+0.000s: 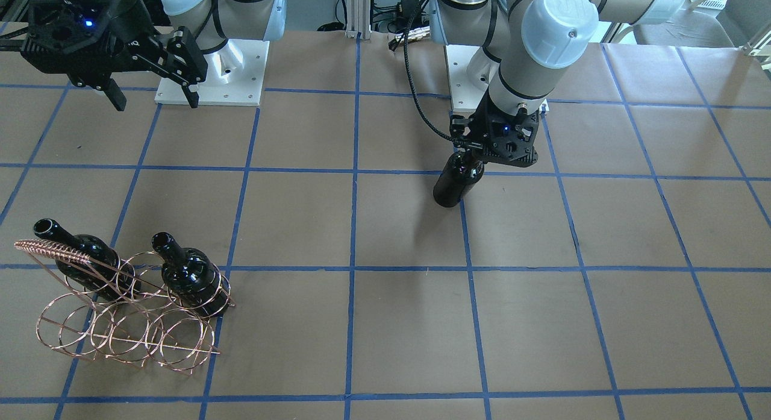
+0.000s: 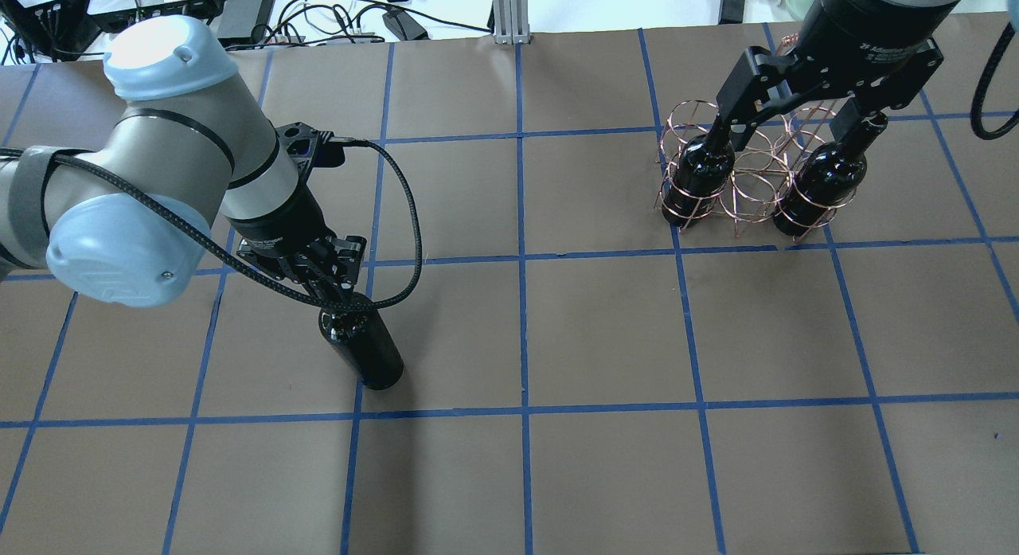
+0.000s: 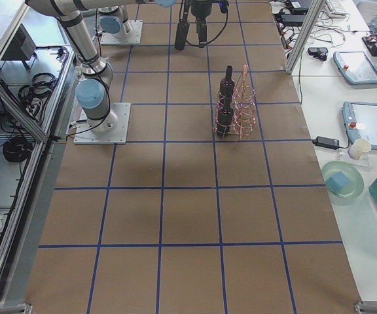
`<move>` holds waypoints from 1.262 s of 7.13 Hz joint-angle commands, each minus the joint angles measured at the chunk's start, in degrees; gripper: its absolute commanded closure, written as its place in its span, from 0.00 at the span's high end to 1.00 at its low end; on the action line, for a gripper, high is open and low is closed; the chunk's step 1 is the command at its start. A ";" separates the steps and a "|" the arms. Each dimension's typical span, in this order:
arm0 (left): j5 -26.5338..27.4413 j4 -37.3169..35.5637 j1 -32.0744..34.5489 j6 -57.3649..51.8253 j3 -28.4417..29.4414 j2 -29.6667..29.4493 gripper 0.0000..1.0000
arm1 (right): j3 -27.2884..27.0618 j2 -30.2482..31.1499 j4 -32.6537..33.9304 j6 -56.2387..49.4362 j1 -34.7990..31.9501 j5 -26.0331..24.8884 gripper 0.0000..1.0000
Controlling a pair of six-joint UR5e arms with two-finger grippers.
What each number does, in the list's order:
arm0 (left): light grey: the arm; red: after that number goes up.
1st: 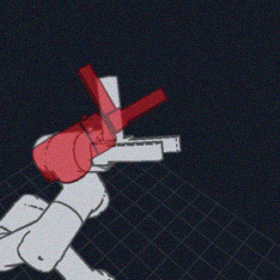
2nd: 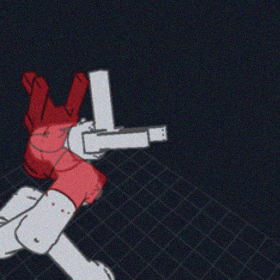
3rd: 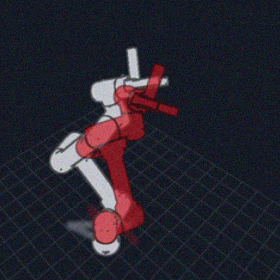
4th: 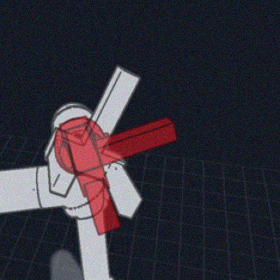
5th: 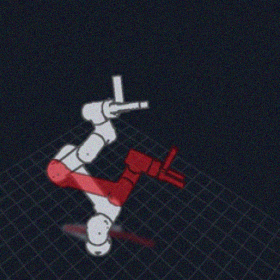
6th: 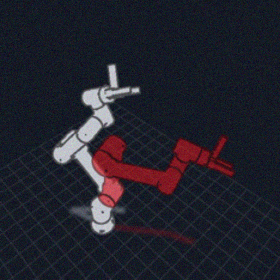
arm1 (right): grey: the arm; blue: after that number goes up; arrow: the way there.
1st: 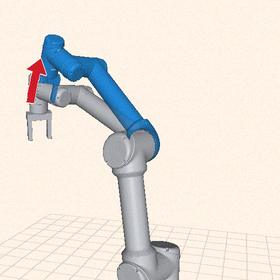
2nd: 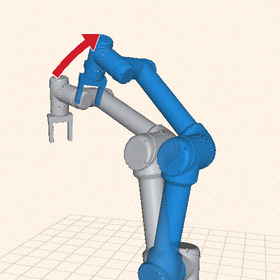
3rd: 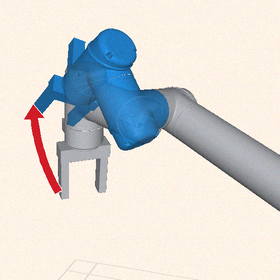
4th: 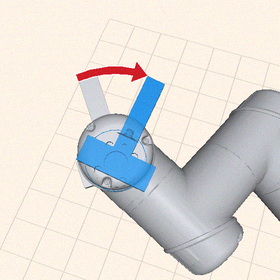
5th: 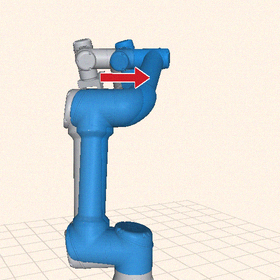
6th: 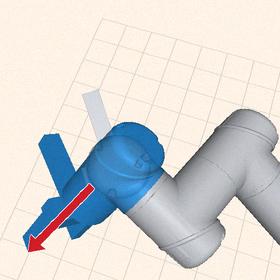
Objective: Place wine into wine basket
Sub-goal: 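Open the left gripper and raise it off the standing bottle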
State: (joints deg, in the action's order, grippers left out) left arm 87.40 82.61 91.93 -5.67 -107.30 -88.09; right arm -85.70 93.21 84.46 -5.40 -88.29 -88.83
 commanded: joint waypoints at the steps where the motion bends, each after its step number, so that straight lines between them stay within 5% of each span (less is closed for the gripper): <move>1: 0.05 0.01 0.00 -0.04 0.33 -0.15 0.74 | 0.01 0.04 0.01 -0.13 -0.04 -0.20 1.00; 2: -0.12 -0.52 0.00 -0.13 1.21 -0.15 1.00 | 0.01 0.04 0.01 0.22 -0.12 -0.12 1.00; 6: 0.23 4.67 -1.05 -0.22 9.02 0.02 1.00 | 3.33 -2.05 0.27 6.34 -5.38 -2.58 1.00; 9: 1.53 6.15 -9.72 -0.48 17.54 0.11 1.00 | 6.07 -3.74 0.27 15.39 -12.32 -2.67 1.00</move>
State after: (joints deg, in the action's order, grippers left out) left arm 88.00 87.95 86.17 -5.99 -93.07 -88.00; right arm -80.24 89.81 84.72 5.86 -97.90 -91.54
